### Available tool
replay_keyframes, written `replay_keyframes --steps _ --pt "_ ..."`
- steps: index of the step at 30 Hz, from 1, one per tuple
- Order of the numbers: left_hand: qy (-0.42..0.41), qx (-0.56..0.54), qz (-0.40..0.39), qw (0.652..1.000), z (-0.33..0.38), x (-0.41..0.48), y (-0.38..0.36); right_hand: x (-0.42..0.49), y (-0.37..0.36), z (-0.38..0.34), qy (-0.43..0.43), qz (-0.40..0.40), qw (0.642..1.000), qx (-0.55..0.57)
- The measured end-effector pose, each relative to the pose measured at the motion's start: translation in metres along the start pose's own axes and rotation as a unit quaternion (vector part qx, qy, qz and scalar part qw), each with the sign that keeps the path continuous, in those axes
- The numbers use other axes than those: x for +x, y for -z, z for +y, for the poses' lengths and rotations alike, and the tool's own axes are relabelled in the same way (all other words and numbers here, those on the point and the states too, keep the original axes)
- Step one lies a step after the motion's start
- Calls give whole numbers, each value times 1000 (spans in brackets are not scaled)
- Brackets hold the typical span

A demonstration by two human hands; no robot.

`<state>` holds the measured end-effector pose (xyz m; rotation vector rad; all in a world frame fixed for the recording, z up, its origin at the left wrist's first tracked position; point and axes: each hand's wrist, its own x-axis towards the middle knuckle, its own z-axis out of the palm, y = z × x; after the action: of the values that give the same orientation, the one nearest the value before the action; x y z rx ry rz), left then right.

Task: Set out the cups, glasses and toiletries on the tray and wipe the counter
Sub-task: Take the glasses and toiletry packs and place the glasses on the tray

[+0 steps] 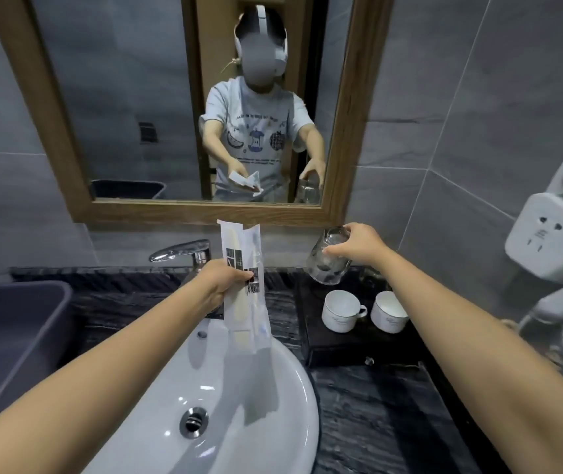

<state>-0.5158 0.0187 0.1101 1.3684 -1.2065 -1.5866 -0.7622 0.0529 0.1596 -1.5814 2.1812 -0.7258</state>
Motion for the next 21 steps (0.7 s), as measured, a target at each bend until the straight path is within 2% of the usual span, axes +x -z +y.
replay_keyframes --steps 4,21 --pt "3 -17 19 1000 -11 7 -9 21 -15 18 -18 -10 1000 -18" --pt "56 -41 7 998 -37 46 -14 62 -48 47 -71 -55 996 -25"
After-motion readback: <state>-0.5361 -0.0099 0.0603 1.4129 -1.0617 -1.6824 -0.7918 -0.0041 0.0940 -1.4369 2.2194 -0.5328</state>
